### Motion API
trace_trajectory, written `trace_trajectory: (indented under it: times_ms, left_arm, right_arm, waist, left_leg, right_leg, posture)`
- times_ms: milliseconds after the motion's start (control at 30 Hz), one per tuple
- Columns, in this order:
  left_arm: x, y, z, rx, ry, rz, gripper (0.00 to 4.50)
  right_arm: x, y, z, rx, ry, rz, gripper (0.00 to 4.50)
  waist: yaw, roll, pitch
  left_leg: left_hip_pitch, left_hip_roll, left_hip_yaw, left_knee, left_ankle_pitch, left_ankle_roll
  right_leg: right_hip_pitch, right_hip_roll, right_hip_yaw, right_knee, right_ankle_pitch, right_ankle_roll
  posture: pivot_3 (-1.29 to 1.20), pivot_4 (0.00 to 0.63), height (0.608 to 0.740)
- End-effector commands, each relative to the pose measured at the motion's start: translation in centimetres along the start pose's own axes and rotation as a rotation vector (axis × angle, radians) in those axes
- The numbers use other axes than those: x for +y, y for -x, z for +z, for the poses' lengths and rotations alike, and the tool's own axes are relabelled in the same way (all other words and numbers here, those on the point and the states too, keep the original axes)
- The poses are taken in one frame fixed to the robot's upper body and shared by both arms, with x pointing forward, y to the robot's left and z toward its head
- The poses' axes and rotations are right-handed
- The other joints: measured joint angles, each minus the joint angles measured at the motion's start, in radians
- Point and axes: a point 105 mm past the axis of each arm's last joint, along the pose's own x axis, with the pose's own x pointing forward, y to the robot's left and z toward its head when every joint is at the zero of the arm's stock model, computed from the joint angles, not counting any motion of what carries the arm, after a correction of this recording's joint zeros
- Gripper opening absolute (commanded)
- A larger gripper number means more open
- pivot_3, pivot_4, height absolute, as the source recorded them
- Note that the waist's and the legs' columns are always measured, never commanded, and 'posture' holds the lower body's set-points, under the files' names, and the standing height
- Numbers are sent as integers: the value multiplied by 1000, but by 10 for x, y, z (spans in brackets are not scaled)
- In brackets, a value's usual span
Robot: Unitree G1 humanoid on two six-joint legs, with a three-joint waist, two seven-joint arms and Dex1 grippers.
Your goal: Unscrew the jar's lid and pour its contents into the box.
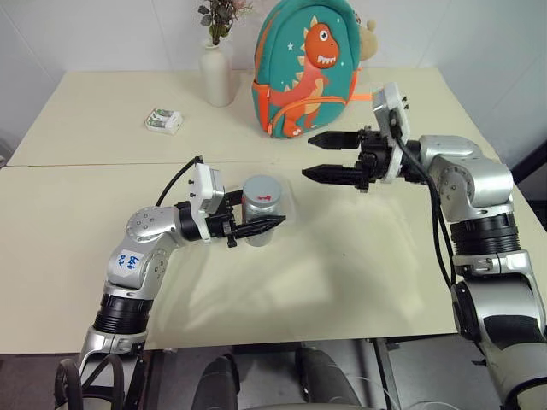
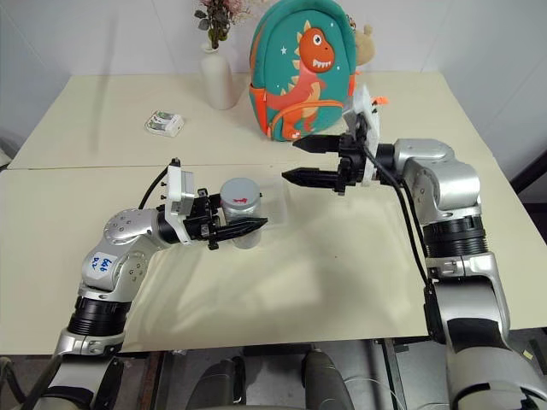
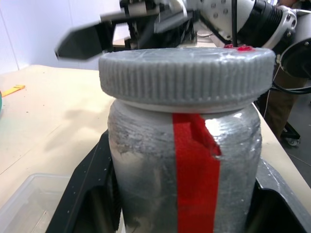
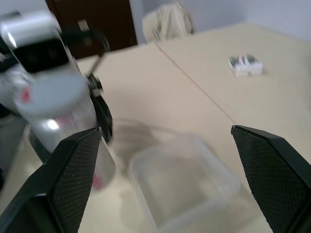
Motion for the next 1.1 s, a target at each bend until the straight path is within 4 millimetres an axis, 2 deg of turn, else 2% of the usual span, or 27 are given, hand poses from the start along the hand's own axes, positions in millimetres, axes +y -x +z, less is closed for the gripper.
trace_trajectory:
  times_ms: [33,167,400,733,1100]
  left_arm:
    - [-3,-2,15,-40,-57,-21,2248]
    - [-3,-2,14,-41,-56,-20,2248]
    - [-4,-4,14,-45,-50,-24,2248]
    - [-4,-5,14,-46,-50,-33,2248]
    - [-4,-4,14,-40,-53,-34,2248]
  right_arm:
    - [15,-3,22,-80,20,71,4486]
    - [30,-14,32,-116,0,134,4486]
    - [48,-38,12,-36,-11,177,4486]
    - [53,-56,-3,5,-16,222,4486]
    - [53,-59,-7,3,-20,236,4486]
  waist:
    - [0,0,0]
    - [0,0,0]
    - [0,0,0]
    - [-1,0,0]
    - [-1,0,0]
  left_leg:
    - [0,0,0,0,0,0]
    - [0,0,0,0,0,0]
    - [0,0,0,0,0,0]
    - [0,0,0,1,0,0]
    - [0,0,0,4,0,0]
  right_leg:
    - [0,0,0,0,0,0]
    - [-1,0,0,1,0,0]
    - [-1,0,0,1,0,0]
    - [-1,0,0,3,0,0]
    - [-1,1,0,5,0,0]
  posture:
    - [0,150,740]
    - [0,150,740]
    - [0,150,740]
    - [0,150,740]
    - [0,150,740]
